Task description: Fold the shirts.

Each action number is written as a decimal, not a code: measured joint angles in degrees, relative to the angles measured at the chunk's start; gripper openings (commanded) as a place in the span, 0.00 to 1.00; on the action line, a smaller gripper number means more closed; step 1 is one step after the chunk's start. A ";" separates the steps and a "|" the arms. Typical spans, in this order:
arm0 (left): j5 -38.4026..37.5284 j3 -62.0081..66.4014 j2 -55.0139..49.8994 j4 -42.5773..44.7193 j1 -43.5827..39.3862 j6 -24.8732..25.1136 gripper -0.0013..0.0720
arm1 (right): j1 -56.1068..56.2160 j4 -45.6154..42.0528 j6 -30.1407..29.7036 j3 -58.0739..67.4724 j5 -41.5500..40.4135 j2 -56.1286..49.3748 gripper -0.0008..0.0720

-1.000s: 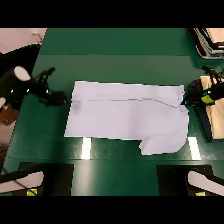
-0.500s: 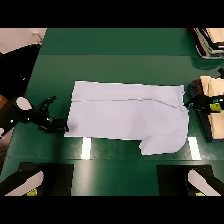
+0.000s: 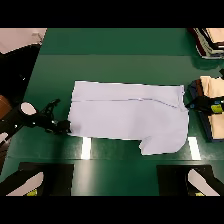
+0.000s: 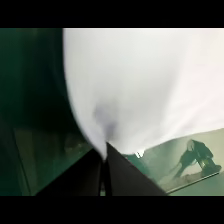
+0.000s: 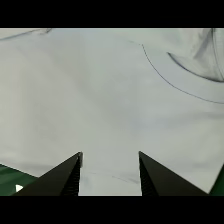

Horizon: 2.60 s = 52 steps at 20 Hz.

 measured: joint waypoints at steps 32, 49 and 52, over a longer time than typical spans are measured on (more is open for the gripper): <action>-17.66 6.62 19.80 9.11 -0.42 -6.10 0.05 | 9.88 -15.80 5.64 -11.37 11.91 13.90 0.04; 11.41 29.14 -17.53 10.27 0.33 -5.05 0.85 | 17.07 -13.35 4.92 32.74 -2.73 -36.13 0.55; 10.05 31.93 -18.47 9.99 0.20 -5.05 0.84 | 14.71 -7.45 3.17 34.82 -1.62 -37.35 0.55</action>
